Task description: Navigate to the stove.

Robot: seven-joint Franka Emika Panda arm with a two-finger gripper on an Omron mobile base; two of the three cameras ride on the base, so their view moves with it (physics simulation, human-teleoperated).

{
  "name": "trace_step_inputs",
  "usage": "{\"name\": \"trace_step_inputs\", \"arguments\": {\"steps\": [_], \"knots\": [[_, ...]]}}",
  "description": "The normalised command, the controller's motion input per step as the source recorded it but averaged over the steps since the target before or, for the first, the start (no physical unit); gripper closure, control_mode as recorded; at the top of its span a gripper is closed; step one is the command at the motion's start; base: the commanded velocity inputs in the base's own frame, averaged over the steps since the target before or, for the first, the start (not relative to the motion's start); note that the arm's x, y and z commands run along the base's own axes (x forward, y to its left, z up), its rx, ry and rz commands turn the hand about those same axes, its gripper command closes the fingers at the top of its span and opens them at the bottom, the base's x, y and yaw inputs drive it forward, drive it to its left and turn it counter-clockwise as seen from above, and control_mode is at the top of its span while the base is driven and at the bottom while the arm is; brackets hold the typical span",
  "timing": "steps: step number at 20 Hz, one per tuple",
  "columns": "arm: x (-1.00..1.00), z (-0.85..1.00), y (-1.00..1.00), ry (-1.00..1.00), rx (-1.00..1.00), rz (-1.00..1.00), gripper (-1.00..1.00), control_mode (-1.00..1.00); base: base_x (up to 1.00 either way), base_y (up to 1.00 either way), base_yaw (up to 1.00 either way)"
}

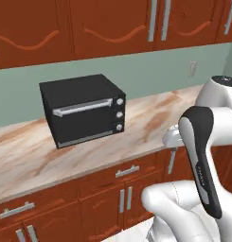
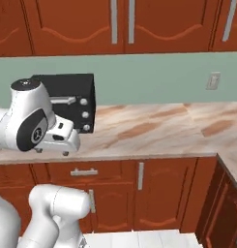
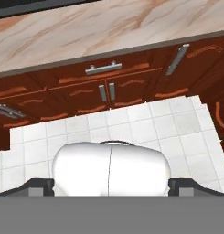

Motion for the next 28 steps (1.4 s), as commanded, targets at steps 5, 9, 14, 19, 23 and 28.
{"name": "trace_step_inputs", "arguments": {"steps": [5,9,14,19,23,28], "knots": [[0.0,0.0,0.0,0.0,0.0,0.0,-1.0,1.0,-0.03,-0.41,-0.83],[0.0,0.0,0.0,0.0,0.0,0.0,-1.0,1.0,0.0,-0.2,-0.91],[0.0,0.0,0.0,0.0,0.0,0.0,-1.0,1.0,0.0,0.0,-0.97],[0.0,0.0,0.0,0.0,0.0,0.0,-1.0,1.0,0.0,0.0,-1.0],[0.0,0.0,0.0,0.0,0.0,0.0,-1.0,1.0,0.0,0.0,-1.0],[0.0,0.0,0.0,0.0,0.0,0.0,-1.0,1.0,0.0,0.0,-1.0]]}}
